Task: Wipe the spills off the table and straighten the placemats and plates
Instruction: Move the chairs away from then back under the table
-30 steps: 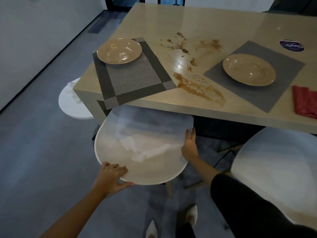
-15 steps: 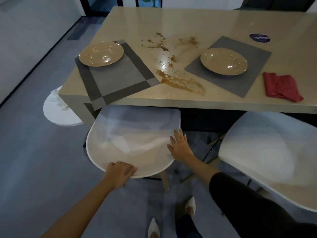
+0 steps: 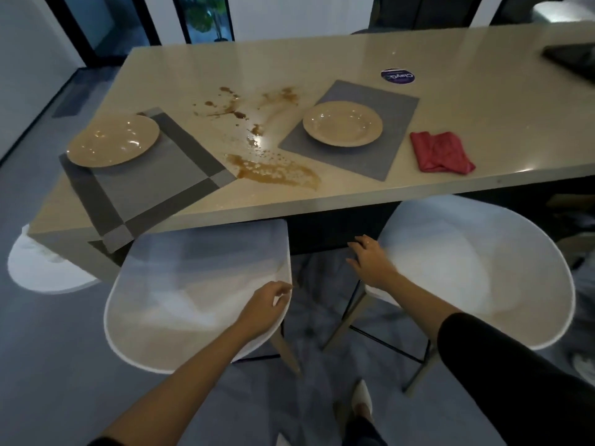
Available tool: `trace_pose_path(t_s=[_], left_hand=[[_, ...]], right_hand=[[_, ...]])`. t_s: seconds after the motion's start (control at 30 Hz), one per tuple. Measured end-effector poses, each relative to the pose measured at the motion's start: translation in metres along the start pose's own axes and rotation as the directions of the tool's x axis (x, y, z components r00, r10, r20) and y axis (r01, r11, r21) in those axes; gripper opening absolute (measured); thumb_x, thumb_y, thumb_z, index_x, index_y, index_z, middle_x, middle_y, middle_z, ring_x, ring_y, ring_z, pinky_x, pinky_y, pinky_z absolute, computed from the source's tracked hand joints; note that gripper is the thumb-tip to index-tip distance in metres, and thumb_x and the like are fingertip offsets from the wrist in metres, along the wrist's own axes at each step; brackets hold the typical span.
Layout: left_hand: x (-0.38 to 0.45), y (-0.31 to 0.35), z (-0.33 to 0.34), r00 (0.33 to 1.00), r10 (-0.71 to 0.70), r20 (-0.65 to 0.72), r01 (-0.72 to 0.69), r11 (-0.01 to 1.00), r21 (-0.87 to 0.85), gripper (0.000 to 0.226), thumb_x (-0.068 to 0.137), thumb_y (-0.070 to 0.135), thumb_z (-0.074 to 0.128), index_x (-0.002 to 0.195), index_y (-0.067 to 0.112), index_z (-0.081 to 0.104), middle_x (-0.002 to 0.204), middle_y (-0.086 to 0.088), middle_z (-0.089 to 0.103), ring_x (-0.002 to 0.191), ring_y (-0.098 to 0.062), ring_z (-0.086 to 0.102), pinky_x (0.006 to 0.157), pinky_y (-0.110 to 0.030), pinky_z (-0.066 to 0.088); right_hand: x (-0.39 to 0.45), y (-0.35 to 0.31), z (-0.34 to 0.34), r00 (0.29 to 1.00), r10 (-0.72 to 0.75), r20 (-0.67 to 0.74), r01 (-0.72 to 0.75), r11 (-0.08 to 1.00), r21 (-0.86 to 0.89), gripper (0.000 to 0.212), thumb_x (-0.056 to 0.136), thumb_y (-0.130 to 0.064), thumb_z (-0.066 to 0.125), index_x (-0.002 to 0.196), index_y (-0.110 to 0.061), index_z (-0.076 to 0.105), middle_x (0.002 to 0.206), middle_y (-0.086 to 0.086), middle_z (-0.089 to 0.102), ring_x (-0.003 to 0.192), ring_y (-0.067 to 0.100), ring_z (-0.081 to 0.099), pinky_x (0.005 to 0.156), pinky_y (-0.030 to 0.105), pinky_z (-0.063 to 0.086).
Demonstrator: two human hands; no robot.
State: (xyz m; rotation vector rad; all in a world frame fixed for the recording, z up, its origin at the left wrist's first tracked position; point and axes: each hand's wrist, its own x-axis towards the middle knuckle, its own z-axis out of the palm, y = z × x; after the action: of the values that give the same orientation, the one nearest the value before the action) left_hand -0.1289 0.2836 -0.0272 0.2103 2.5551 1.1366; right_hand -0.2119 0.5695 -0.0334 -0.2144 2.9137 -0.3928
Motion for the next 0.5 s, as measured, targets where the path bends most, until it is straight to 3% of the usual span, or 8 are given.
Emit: trace_pose_path(t_s=[0.13,0.23,0.3,0.37,0.43,0.5], left_hand=[[0.037,0.042,0.035,0.998,0.061,0.019,-0.060,0.998,-0.025,0.024,0.097,0.025,0.049,0.115,0.019,0.064,0.109,0.003,0.065,0.098,-0.009,0.060,0.084,-0.017,0.046],[0.060,0.070,0.068,0.996,0.069,0.062,-0.071,0.997,0.032,0.023,0.096,0.026,0.045,0.106,0.022,0.065,0.103,0.006,0.066,0.094,-0.010,0.060,0.083,-0.026,0.049],[0.077,0.086,0.091,0.986,-0.045,0.161,0.046,0.999,0.002,0.022,0.094,0.030,0.045,0.099,0.022,0.065,0.102,0.003,0.068,0.095,-0.015,0.062,0.085,-0.034,0.051],[0.089,0.104,0.113,0.931,-0.185,0.315,0.193,0.981,0.007,0.021,0.095,0.031,0.046,0.091,0.017,0.061,0.096,-0.005,0.068,0.089,-0.018,0.063,0.086,-0.039,0.053],[0.097,0.119,0.139,0.847,-0.291,0.445,0.343,0.938,-0.040,0.027,0.095,0.030,0.046,0.080,0.010,0.056,0.082,-0.008,0.062,0.068,-0.012,0.064,0.072,-0.033,0.057],[0.100,0.138,0.162,0.754,-0.365,0.547,0.492,0.865,-0.102,0.032,0.100,0.027,0.040,0.075,0.013,0.052,0.075,-0.001,0.059,0.059,-0.008,0.066,0.050,-0.021,0.048]], right_hand=[[0.006,0.065,-0.022,0.997,0.079,0.017,-0.078,0.996,-0.044,0.052,0.095,-0.032,0.048,0.141,-0.009,0.038,0.147,0.018,0.035,0.138,0.035,0.028,0.114,0.042,0.022],[0.006,0.117,-0.036,0.987,0.157,0.032,-0.153,0.982,-0.110,0.053,0.097,-0.035,0.044,0.143,-0.011,0.035,0.150,0.014,0.032,0.141,0.031,0.023,0.114,0.043,0.019],[0.009,0.158,-0.044,0.974,0.220,0.048,-0.211,0.966,-0.146,0.053,0.097,-0.036,0.042,0.144,-0.012,0.033,0.152,0.012,0.028,0.143,0.029,0.019,0.116,0.046,0.016],[0.011,0.199,-0.052,0.957,0.284,0.062,-0.270,0.947,-0.176,0.053,0.097,-0.036,0.041,0.144,-0.012,0.033,0.153,0.012,0.026,0.144,0.028,0.017,0.116,0.048,0.014],[0.015,0.239,-0.061,0.940,0.338,0.049,-0.321,0.923,-0.211,0.053,0.097,-0.036,0.042,0.143,-0.012,0.033,0.153,0.013,0.026,0.143,0.029,0.018,0.116,0.049,0.016],[0.023,0.272,-0.071,0.922,0.387,0.017,-0.372,0.896,-0.242,0.054,0.096,-0.036,0.043,0.143,-0.011,0.034,0.154,0.014,0.025,0.143,0.030,0.018,0.115,0.049,0.018]])
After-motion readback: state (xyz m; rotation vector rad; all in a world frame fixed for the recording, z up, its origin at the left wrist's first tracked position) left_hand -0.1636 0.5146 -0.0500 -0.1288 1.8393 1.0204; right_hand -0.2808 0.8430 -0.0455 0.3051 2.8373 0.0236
